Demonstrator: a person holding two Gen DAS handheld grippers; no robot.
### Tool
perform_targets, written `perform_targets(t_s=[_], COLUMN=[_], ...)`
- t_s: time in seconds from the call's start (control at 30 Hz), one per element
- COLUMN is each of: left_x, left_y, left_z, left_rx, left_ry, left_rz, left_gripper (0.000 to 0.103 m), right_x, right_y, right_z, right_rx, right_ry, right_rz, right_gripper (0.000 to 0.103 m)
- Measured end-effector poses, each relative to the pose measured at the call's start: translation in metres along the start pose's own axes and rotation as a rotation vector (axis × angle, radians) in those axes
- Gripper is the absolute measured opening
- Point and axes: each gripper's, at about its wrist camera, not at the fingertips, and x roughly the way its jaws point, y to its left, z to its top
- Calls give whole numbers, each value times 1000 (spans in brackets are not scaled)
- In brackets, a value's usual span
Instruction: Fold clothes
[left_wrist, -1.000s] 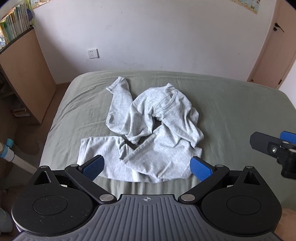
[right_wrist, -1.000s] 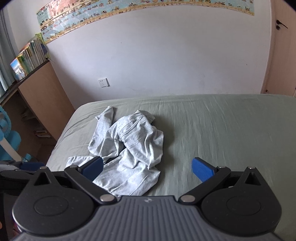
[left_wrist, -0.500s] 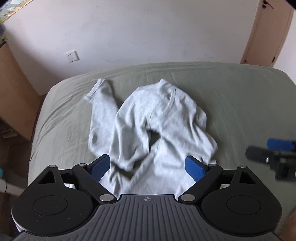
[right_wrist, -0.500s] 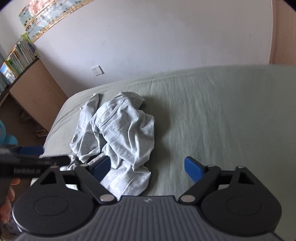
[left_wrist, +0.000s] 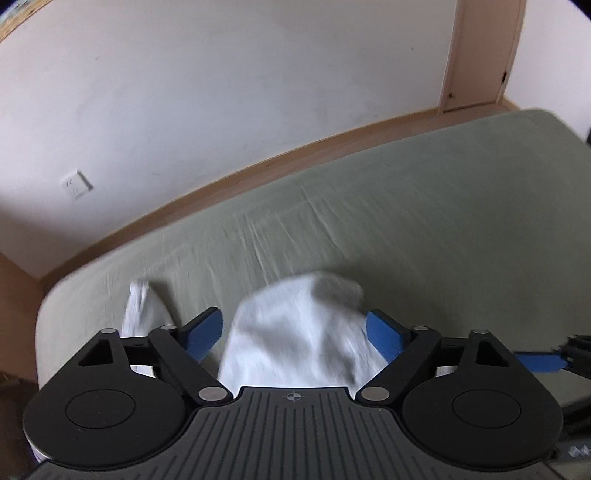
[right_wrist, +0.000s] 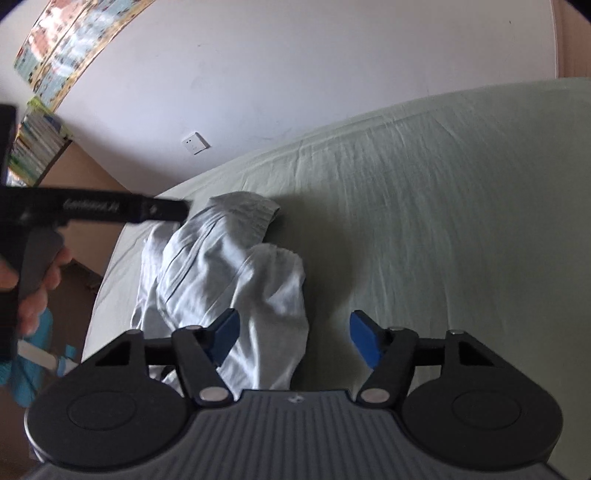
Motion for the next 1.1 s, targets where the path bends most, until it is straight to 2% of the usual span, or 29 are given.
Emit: perform_targets(t_s=[0.2,0.33,0.57,0.7,0.73,0.83,0.87,0.93,1.0,1.1], left_x=[48,72,83,86,87,90,91,91,89,87], left_y=[-15,-15,-6,-6,-6,-7,-7,-7,-8,-11], left_z=[21,18,15,12,11,4,2,0,1,3], left_rx=[107,142,203,251,257,267,267,256,245,254], left_ry=[60,101,123,131,135,155,163,172,183,185], left_rz=[-69,-88,-136,-130,-131,-130,-127,-129,-138,-137], left_gripper=[65,64,64,64,64,64,63,49,33,20], right_x=[24,38,52,62,63,69,71,75,74,66], right_y=[-17,-23,-23,-22,-21,-17,-16,-16,-14,-11], right_z=[13,17,28,33,33,33,33,34,35,37], right_rx=[51,90,125,148,154,159,156,154,151,133], right_ry=[12,30,37,61,67,95,103,102,97,89], right_rz=[37,61,109,133,144,160,158,159,161,151], right_gripper=[58,48,45,44,43,24,22,17,16,11])
